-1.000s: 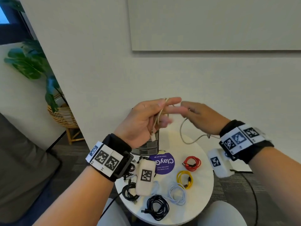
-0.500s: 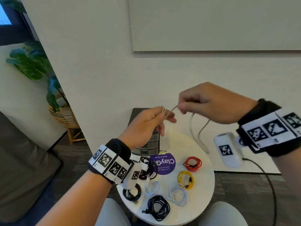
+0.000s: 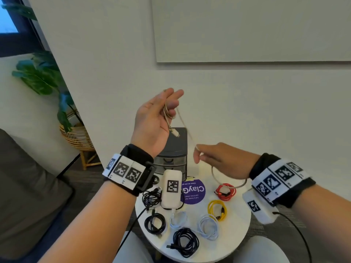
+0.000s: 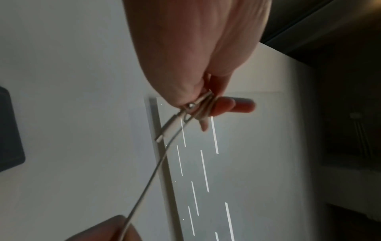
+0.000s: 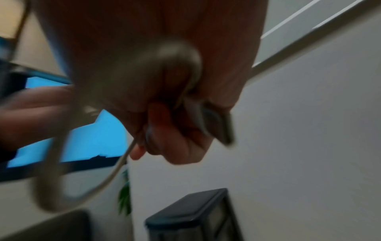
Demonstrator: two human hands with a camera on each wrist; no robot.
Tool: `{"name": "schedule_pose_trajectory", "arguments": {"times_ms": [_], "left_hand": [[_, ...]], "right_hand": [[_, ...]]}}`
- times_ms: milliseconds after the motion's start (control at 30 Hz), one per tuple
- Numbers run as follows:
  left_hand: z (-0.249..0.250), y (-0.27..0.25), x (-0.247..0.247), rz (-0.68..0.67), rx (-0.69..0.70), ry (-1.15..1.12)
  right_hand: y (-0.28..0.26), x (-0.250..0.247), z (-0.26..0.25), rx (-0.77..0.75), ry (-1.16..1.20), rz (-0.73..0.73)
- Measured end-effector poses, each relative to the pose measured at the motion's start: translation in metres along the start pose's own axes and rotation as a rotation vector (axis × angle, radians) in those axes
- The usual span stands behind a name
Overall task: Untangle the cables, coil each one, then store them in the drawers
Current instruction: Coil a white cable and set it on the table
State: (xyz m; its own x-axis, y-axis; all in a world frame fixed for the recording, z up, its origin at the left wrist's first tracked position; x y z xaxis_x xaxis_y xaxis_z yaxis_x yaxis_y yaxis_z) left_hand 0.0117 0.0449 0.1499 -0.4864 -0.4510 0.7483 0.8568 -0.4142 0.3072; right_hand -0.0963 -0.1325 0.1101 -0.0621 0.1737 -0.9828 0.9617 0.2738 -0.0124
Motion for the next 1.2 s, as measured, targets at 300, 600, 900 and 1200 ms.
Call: {"name": "schedule_pose_trajectory", "arguments": {"times_ms": [300,600,900,1200], "left_hand": [[-0.034,-0.023,-0.012,-0.365,-0.051,0.948],[-0.019,-0.039,0.011,-0.434,-0.298,0.219],[-0.015,-0.019,0.011,-0.212,-0.093,0.449],[-0.028,-0.035,0.008,-0.461,-0.190,0.876]], "right_hand": [[-0.016,-0.076,-0.036,-0.175,-0.151,0.156],[-0.014,-0.087,0.023,0.151,0.057,0.297],[-0.001,-0.019,-0.013,0.026,-0.233,-0.064],[-0.018,-0.094,-0.015,-0.056,-0.244,0.011]]}}
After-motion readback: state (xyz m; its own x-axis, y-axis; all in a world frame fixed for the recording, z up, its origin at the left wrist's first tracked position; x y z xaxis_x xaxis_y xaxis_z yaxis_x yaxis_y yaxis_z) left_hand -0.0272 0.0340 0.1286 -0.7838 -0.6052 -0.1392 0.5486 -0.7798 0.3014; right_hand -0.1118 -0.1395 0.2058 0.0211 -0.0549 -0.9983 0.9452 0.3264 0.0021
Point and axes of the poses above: each hand's wrist, its own y-axis towards the middle knuckle, its own x-axis out of the palm, z = x × y, the point moved 1 cm from there along y, towards the middle knuckle, and after that the axes turned 14 degrees about -y, right-handed, at the moved point
